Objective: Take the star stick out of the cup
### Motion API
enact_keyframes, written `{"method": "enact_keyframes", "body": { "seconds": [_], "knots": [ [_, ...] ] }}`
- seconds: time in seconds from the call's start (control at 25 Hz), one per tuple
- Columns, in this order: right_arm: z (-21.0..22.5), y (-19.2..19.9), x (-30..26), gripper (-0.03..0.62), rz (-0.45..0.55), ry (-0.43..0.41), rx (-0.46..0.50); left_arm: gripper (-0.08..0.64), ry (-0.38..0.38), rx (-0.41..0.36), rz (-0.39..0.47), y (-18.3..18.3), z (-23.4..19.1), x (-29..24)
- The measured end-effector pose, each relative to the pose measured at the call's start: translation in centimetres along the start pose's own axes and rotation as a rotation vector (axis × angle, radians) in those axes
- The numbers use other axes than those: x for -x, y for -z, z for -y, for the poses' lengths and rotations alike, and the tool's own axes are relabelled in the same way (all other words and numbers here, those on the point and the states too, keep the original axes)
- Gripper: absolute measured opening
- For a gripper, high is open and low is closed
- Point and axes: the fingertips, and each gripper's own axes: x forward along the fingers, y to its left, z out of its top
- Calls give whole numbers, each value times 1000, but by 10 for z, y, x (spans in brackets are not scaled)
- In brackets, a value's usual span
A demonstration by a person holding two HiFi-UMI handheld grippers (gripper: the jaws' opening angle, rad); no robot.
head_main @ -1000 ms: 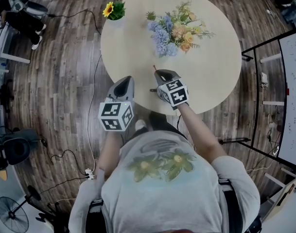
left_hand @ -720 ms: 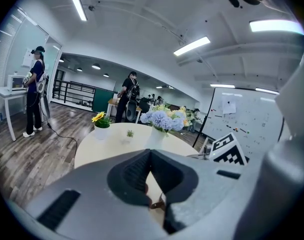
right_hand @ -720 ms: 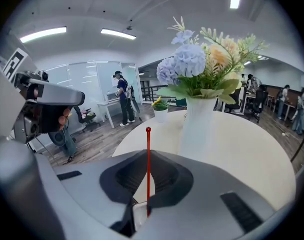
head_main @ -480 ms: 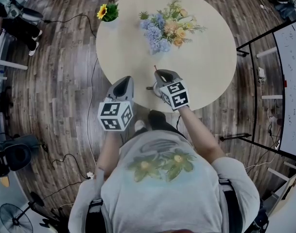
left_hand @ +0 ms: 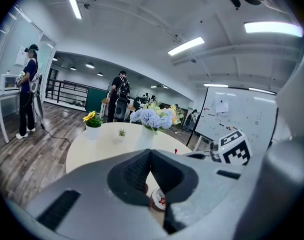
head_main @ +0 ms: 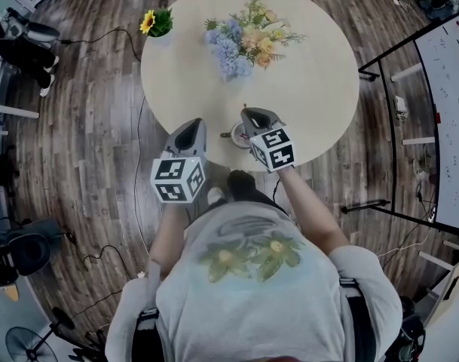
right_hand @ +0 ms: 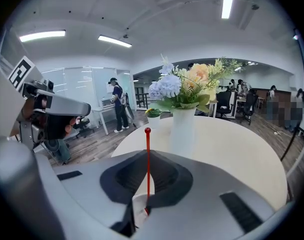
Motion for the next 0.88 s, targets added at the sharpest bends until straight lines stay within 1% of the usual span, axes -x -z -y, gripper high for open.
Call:
{"method": "enact_keyframes", "body": {
  "seconds": [0.56, 0.88],
  "knots": [
    [5, -13, 32, 23, 76, 37, -29, 3, 44, -28, -5, 0, 16, -1],
    [6, -29, 50, 23, 129, 57, -35, 3, 67, -39, -4, -1, 23, -2]
  ]
}}
